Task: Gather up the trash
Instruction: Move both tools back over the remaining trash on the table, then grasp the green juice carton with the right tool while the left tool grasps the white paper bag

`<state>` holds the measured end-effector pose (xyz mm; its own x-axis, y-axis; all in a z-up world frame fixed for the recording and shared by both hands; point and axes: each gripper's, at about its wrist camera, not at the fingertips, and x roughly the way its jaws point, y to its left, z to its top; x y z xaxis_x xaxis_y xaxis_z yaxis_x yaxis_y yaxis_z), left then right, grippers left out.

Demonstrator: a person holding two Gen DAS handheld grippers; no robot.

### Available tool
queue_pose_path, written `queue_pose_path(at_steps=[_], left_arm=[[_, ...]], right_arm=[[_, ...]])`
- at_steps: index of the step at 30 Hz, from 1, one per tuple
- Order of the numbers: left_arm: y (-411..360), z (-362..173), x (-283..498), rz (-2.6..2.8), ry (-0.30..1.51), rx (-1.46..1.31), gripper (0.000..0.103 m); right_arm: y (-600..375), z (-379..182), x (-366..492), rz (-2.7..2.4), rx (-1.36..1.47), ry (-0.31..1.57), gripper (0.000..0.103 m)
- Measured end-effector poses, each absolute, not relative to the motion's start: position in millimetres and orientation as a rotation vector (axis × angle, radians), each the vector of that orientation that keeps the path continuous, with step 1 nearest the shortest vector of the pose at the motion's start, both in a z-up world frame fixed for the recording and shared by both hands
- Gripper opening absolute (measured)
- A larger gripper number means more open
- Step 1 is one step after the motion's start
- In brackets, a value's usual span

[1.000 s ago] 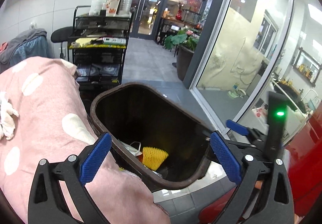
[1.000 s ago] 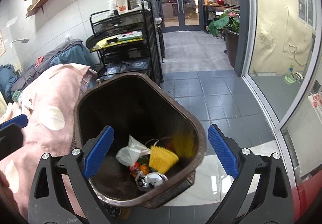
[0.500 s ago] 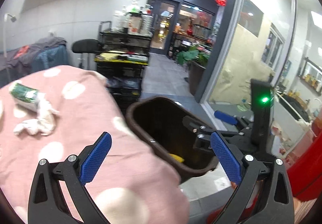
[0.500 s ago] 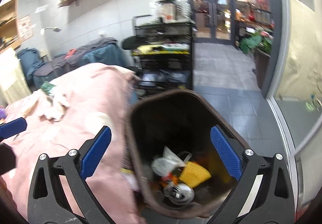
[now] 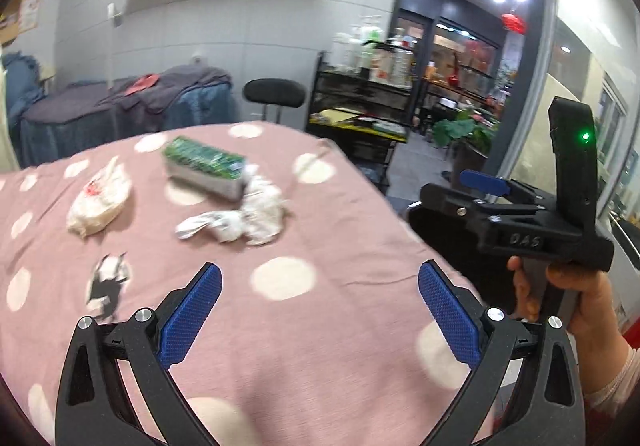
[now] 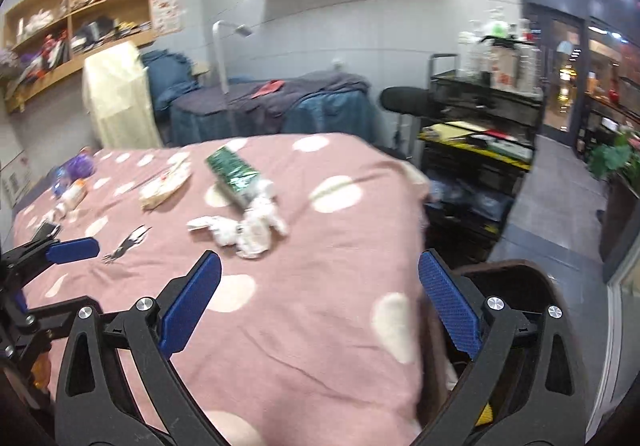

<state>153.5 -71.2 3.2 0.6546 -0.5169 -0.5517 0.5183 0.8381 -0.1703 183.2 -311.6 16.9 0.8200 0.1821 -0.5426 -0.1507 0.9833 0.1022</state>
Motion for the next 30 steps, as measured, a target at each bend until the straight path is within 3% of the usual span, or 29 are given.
queue_pose_path(at_steps=[14,28,30], left_arm=[[53.8,-28.4,232.2,-0.320,0.730,-0.023,0.097],[40.9,-49.1,387.1,-0.300,0.890,0.070,0.097],[38.2,-57.0,399.3,-0.293,0.926,0.079,0.096]], right_arm=[[-205.7,-5.0,284.7,0.453,-0.113,0.744,0.097],[-141.1,-26.3,425.9,0.467,-0.365,0.801,0.097],[-133.8,-34.5,439.2,0.462,-0.404,0.822,0.092]])
